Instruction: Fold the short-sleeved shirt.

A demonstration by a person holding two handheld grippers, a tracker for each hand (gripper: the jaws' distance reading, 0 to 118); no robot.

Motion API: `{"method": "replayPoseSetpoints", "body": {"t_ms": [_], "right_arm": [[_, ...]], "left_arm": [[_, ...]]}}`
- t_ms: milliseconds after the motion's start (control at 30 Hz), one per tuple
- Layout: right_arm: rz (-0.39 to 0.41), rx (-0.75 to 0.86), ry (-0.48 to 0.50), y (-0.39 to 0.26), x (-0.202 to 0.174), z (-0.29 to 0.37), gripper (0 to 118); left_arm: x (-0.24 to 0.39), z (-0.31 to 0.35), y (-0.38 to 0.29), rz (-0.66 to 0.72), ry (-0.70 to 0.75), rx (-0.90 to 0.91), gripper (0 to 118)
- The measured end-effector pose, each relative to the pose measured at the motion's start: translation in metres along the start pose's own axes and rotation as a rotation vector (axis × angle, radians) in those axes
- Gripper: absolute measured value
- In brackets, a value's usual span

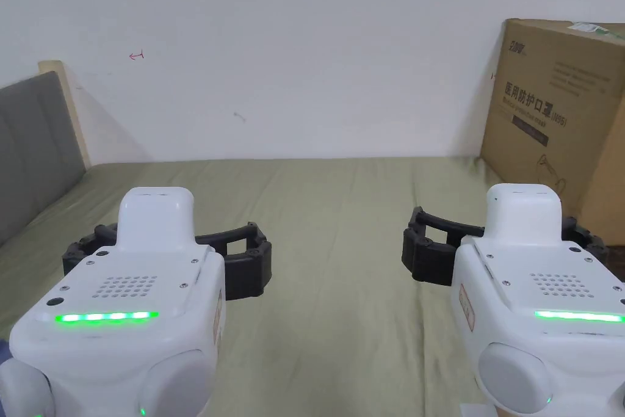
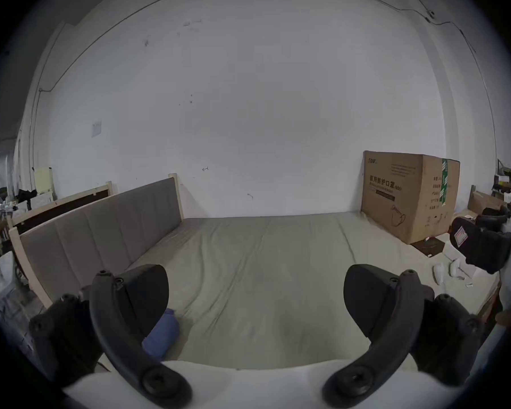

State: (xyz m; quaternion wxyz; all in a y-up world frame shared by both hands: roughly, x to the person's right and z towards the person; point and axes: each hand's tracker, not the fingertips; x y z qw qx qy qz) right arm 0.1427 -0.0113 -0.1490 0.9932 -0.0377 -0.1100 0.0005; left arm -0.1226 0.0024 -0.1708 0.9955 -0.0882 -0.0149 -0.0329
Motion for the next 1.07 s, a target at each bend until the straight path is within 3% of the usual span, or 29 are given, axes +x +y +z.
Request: {"method": "replayPoseSetpoints", "body": {"t_ms": [667, 1067], "right_arm": [[0.025, -0.037, 0.021, -0.0046, -0.0023, -0.0054, 118], [0.022, -0.028, 0.039, -0.0037, -0.0046, -0.0038, 118]], "left_arm": [[-0.0012, -0.0038, 0.0005, 0.046, -0.015, -0.01, 118], [0.0047, -0.0038, -0.0006, -0.006, 0.023, 0.014, 118]]}}
